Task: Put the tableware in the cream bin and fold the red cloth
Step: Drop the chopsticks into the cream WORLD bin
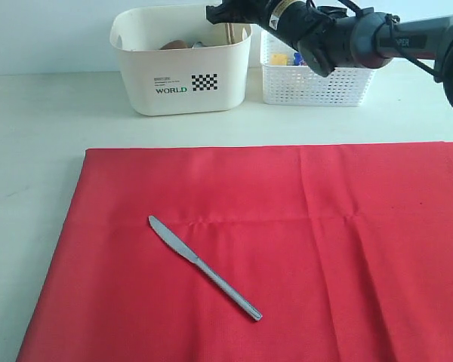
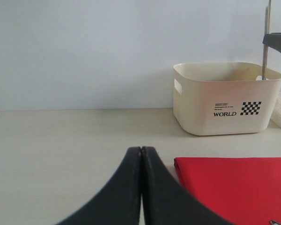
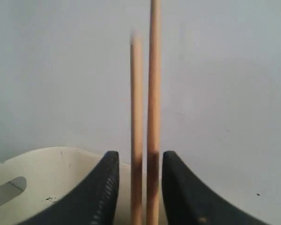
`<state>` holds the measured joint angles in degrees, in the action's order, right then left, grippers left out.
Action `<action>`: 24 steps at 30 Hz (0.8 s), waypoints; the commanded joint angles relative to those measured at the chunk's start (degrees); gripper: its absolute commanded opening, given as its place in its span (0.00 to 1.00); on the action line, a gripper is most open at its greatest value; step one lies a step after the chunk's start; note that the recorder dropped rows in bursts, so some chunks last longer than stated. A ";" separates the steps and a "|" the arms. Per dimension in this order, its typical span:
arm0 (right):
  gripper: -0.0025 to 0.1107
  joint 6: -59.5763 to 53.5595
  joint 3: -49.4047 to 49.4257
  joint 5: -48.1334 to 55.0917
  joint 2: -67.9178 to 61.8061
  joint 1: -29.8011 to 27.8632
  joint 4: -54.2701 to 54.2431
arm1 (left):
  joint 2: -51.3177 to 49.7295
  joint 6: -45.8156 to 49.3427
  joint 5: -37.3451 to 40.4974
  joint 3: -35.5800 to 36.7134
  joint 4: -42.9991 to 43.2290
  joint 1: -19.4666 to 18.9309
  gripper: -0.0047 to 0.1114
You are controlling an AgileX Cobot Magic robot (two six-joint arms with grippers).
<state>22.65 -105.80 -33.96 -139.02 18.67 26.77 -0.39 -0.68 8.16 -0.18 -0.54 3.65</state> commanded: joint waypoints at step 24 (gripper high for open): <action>0.02 -3.61 -0.36 62.45 20.48 -0.06 0.17 | 0.39 -0.15 -0.12 0.18 -0.70 0.47 0.05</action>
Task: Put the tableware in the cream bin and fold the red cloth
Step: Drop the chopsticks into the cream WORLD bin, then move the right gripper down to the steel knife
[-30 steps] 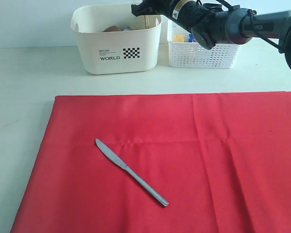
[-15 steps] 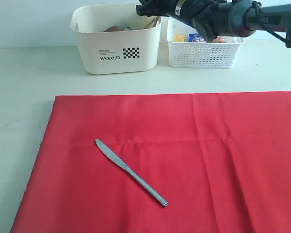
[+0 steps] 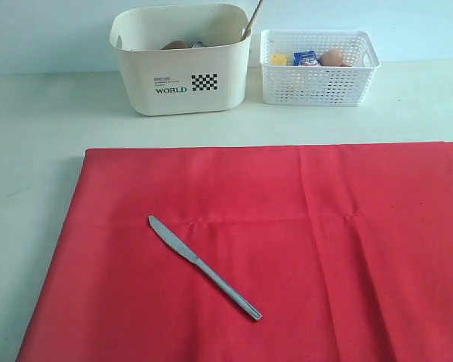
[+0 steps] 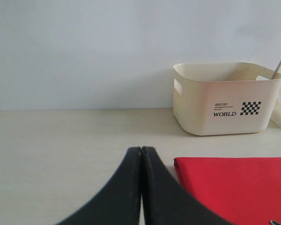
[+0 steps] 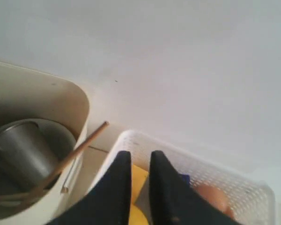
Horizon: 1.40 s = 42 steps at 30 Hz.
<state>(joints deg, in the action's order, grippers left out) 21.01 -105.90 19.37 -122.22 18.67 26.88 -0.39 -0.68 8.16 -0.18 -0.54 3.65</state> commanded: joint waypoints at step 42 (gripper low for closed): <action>0.02 -47.95 31.92 32.60 32.82 11.80 -56.16 | 0.39 -0.15 -0.12 0.18 -0.70 0.47 0.05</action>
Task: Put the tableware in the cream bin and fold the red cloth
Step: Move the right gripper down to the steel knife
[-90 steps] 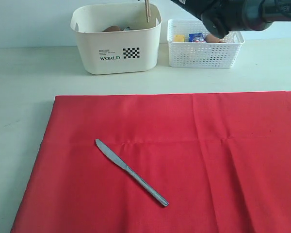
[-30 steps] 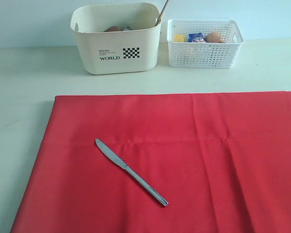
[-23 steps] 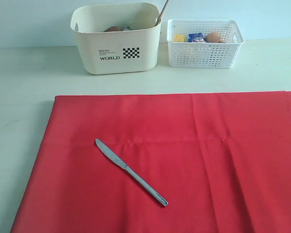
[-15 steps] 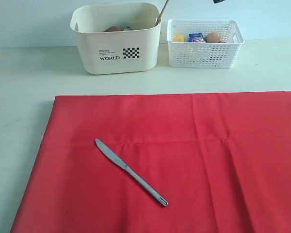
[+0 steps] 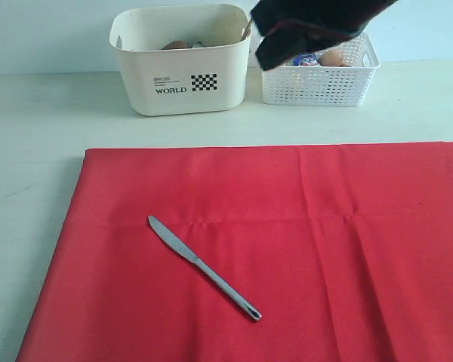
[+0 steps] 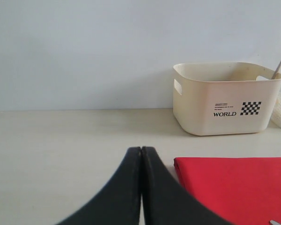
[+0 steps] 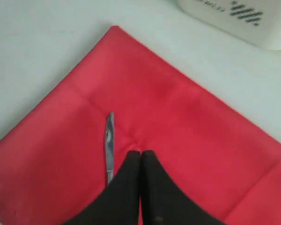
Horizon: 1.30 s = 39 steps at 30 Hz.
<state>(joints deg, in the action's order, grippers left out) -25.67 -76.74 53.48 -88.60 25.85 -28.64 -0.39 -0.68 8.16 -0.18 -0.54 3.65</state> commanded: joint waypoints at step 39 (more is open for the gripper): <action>0.23 8.46 5.75 -14.49 -27.19 20.76 8.28 | 0.39 -0.15 -0.12 0.18 -0.70 0.47 0.05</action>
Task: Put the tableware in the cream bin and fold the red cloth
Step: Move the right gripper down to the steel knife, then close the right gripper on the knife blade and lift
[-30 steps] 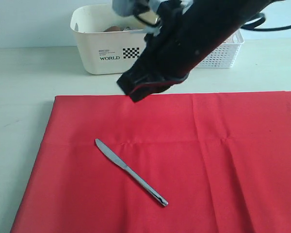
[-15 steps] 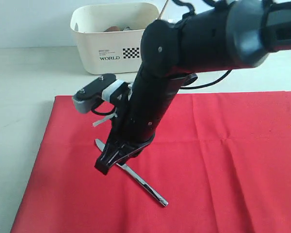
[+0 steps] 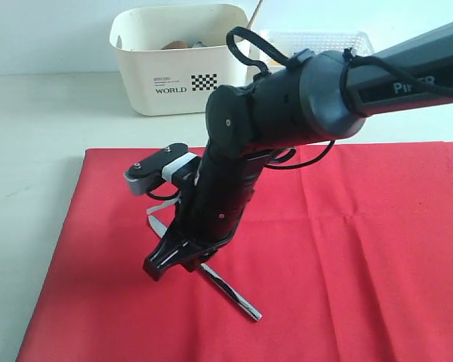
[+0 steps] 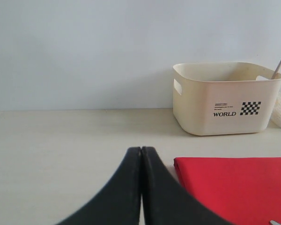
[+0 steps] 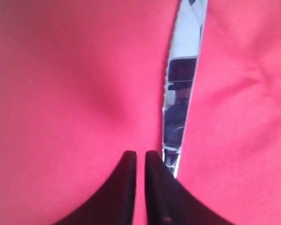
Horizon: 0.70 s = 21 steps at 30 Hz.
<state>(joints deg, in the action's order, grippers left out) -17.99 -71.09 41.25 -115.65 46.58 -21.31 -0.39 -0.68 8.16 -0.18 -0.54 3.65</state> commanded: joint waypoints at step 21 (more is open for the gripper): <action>0.38 1.56 0.10 -3.68 -2.51 0.03 8.31 | 0.39 -0.15 -0.12 0.18 -0.70 0.47 0.05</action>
<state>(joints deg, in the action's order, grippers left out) -16.59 -71.09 38.04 -116.83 46.58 -12.31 -0.39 -0.68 8.16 -0.18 -0.54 3.65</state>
